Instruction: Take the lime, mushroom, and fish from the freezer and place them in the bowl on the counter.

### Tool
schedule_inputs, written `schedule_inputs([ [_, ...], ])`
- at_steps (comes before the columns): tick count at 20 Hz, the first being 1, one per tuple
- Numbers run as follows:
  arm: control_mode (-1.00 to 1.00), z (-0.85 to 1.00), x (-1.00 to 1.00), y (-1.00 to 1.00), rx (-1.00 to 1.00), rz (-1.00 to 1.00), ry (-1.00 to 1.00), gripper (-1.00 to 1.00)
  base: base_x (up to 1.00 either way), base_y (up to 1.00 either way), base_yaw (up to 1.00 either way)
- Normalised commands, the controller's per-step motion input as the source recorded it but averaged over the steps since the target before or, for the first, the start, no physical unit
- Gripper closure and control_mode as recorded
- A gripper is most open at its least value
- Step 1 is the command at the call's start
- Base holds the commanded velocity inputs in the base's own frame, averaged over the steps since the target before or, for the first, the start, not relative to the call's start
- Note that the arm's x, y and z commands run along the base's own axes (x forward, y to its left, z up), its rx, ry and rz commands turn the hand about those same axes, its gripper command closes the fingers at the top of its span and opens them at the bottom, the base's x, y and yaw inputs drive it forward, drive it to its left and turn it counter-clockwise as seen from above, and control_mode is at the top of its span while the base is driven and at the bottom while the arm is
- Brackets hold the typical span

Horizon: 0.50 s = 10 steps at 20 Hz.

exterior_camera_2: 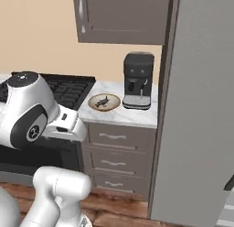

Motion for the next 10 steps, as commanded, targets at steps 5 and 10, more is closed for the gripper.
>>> schedule_inputs([
  [5, 1.0, 0.0, 0.0, 0.0, 0.0, 0.0, 0.0, -1.0, 0.02, -0.81, -0.05],
  [10, 1.0, 0.0, 0.0, 0.0, 0.0, 0.0, 0.0, -1.0, 0.08, -0.94, -0.05],
])
